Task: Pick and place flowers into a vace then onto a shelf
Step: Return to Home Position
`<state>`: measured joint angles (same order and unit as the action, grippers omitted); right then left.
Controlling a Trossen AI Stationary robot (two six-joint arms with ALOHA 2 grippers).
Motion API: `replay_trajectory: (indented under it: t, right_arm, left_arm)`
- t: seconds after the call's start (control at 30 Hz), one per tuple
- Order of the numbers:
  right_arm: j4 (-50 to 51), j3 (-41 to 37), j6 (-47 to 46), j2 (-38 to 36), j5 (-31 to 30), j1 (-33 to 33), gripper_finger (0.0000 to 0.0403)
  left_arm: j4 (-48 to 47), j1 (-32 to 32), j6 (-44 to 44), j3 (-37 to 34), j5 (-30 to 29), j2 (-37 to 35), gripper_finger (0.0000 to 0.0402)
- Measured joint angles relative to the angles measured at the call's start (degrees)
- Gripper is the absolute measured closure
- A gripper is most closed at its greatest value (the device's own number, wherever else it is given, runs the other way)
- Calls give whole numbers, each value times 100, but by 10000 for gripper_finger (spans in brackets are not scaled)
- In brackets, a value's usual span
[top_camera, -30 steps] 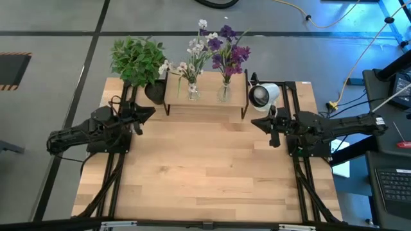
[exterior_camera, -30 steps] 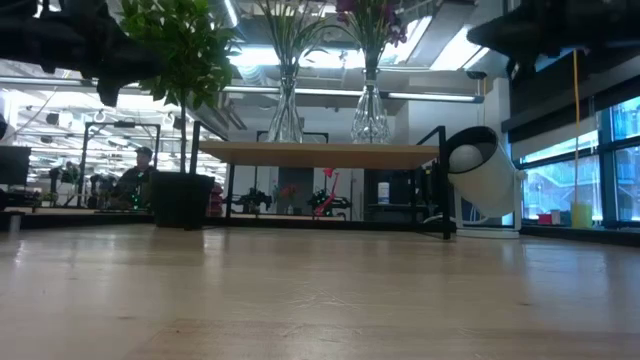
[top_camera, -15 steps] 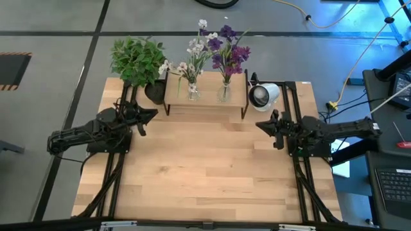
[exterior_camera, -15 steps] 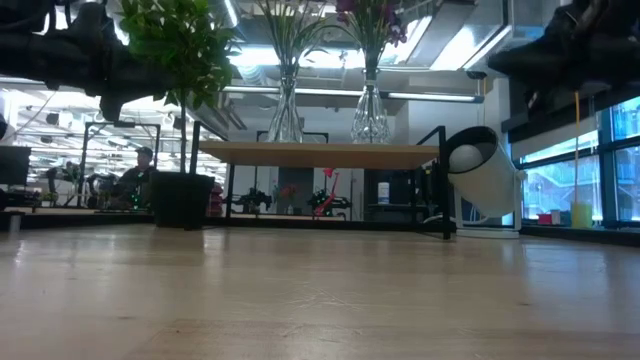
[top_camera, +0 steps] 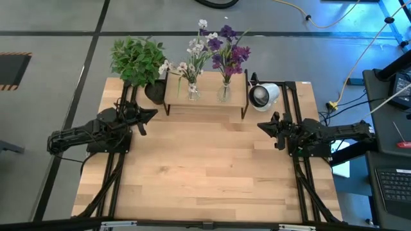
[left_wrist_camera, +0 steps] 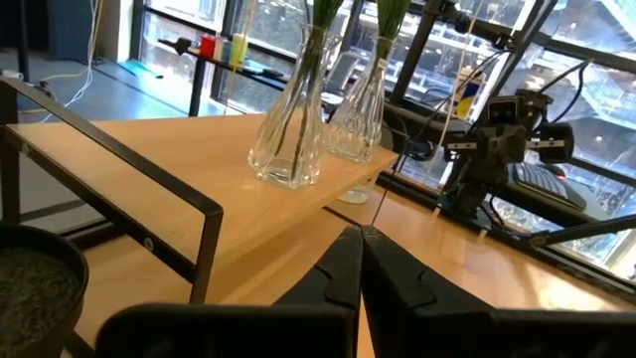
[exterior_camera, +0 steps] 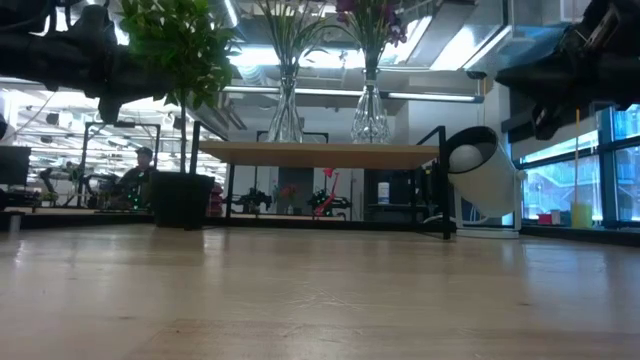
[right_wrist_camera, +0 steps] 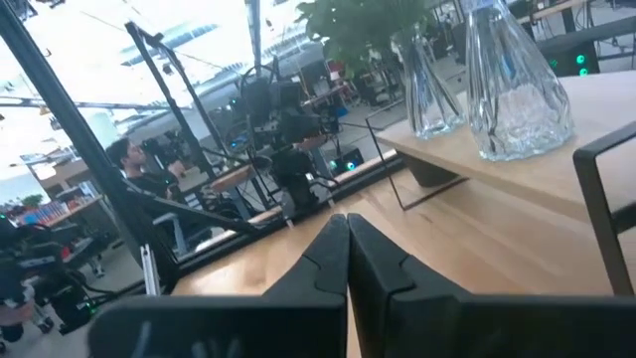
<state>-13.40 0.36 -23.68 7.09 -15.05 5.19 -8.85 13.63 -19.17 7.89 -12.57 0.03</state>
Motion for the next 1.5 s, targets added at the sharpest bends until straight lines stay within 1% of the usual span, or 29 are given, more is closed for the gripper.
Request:
replay_trajectory:
  t: [0.23, 0.7, 0.83, 0.93, 1.0, 1.07, 1.1, 1.17, 1.27, 1.5]
  right_arm:
    - [308, 2, -25, -23, 2, 0, 401]
    - [521, 2, -104, -21, 2, 0, 400]
    - [532, 2, -150, -21, 2, 0, 400]
    - [530, 2, -181, -21, 2, 0, 400]
    - [530, 2, -152, -21, 5, 0, 400]
    - [538, 2, -148, -17, 4, -2, 400]
    - [546, 2, -155, -15, 8, -2, 400]
    - [548, 2, -148, -12, 6, -2, 400]
    - [552, 2, -155, -12, 7, -2, 400]
    - [556, 2, -146, -12, 6, -2, 400]
  left_arm:
    - [1, -2, 12, -2, 1, 0, 398]
    - [-39, 0, 175, -2, -148, 0, 400]
    - [-53, -2, 256, -24, -393, 4, 398]
    - [130, 0, 278, -324, -446, -2, 397]
    - [612, -2, 224, -541, -428, 33, 399]
    - [1061, 0, 421, -617, -454, 163, 400]
    - [1188, -2, 525, -651, -569, 164, 400]
    - [1265, -2, 670, -658, -841, 155, 398]
    - [1132, -2, 660, -662, -1143, 162, 394]
    - [1165, -2, 649, -659, -1192, 160, 396]
